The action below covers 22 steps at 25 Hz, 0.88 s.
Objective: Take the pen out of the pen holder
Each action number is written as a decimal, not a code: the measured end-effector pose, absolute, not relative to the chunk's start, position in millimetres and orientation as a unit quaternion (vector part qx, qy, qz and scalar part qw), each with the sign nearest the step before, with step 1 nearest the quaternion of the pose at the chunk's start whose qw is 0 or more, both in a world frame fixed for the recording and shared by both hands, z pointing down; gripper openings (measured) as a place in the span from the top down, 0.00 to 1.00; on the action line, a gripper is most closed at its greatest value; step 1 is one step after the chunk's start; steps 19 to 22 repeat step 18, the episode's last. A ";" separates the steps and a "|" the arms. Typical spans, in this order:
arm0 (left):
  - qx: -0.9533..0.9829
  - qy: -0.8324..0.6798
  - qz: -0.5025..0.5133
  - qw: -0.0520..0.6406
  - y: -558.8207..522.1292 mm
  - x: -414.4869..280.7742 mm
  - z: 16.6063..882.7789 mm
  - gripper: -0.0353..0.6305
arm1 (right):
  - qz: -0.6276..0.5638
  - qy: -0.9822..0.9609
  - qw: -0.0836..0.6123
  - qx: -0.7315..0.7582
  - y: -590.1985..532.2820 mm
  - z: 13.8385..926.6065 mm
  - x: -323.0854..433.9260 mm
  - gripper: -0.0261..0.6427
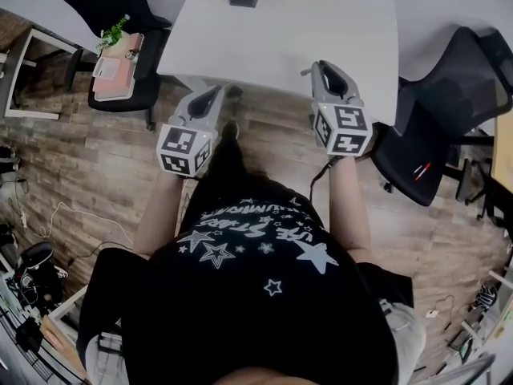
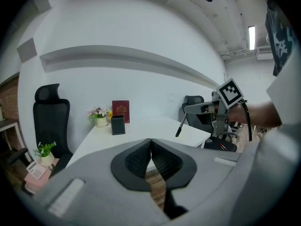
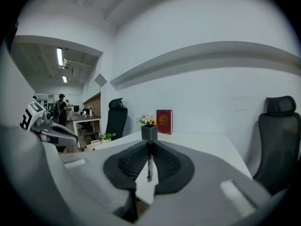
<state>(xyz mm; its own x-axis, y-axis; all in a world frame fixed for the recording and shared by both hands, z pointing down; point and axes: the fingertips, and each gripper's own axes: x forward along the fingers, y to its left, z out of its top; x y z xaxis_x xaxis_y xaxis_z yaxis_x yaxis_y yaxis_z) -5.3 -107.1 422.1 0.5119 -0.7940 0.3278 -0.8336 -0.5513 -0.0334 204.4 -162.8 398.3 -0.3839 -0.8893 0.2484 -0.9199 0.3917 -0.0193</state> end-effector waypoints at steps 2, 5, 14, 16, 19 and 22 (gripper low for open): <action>0.867 -0.467 0.156 0.075 -90.0 1.8 425.3 0.93 | 0.085 -0.827 0.100 0.547 -148.7 404.1 211.4 0.91; 0.869 -0.461 0.162 0.081 -69.4 10.8 429.2 0.93 | 0.097 -0.822 0.098 0.552 -129.6 410.9 221.2 0.91; 0.884 -0.427 0.171 0.082 -59.1 36.3 435.1 0.93 | 0.118 -0.811 0.100 0.565 -104.7 429.8 236.7 0.91; 0.887 -0.425 0.163 0.081 -59.9 41.7 433.0 0.93 | 0.121 -0.808 0.101 0.567 -102.3 434.5 238.7 0.91; 0.889 -0.423 0.156 0.082 -59.3 46.4 432.2 0.93 | 0.124 -0.806 0.102 0.569 -100.0 439.3 240.7 0.91; 0.889 -0.423 0.156 0.082 -59.3 46.4 432.2 0.93 | 0.124 -0.806 0.102 0.569 -100.0 439.3 240.7 0.91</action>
